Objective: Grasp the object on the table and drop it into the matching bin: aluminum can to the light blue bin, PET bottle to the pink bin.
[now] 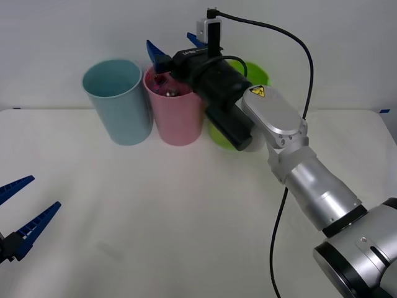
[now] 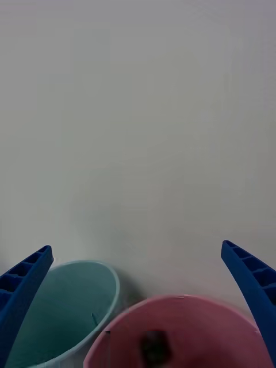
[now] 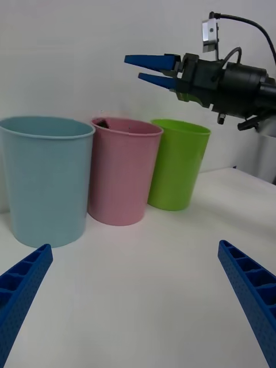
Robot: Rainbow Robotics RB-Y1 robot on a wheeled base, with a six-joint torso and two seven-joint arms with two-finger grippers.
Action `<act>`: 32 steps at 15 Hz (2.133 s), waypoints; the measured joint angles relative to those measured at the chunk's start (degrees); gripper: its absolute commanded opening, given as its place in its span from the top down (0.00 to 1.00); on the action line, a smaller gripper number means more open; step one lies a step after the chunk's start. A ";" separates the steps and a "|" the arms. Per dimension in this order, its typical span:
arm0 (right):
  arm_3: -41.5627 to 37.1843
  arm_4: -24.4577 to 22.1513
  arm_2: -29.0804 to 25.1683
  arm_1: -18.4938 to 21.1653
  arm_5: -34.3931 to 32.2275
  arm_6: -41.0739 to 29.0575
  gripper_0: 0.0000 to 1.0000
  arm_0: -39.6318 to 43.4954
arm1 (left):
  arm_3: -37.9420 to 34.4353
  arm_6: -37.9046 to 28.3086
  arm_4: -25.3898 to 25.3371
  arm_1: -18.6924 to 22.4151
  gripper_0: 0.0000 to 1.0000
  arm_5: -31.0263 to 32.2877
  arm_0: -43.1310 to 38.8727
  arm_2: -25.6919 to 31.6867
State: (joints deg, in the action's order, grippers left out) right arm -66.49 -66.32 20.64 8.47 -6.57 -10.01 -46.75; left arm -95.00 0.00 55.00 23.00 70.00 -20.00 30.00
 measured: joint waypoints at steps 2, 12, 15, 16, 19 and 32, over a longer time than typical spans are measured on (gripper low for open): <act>-4.78 0.09 1.76 2.39 -0.20 -0.51 0.00 3.25 | 0.00 0.01 0.00 0.00 0.00 0.00 0.00 0.00; -25.26 0.03 1.94 15.39 -5.32 -0.34 0.00 22.86 | 0.00 0.00 0.00 0.00 0.00 0.00 -0.01 0.00; -30.93 0.04 -1.24 19.39 -9.78 -0.10 0.00 30.49 | 0.00 0.00 0.00 0.00 0.00 0.00 0.00 0.00; -32.00 0.06 -3.10 19.96 -12.36 0.06 0.00 32.74 | 0.00 0.01 0.00 0.00 0.00 0.00 -0.01 0.00; -34.45 0.76 -8.76 21.43 -19.79 0.96 0.00 39.51 | 0.00 0.01 0.00 0.00 0.00 0.00 0.00 0.00; -34.60 3.41 -28.43 21.92 -45.90 12.84 0.00 59.85 | 0.00 0.00 0.00 0.00 0.00 0.00 -0.01 0.00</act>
State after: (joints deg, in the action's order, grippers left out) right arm -101.09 -62.91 -7.79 30.39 -52.47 2.83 13.10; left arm -95.00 0.00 55.00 23.00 70.00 -20.00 30.00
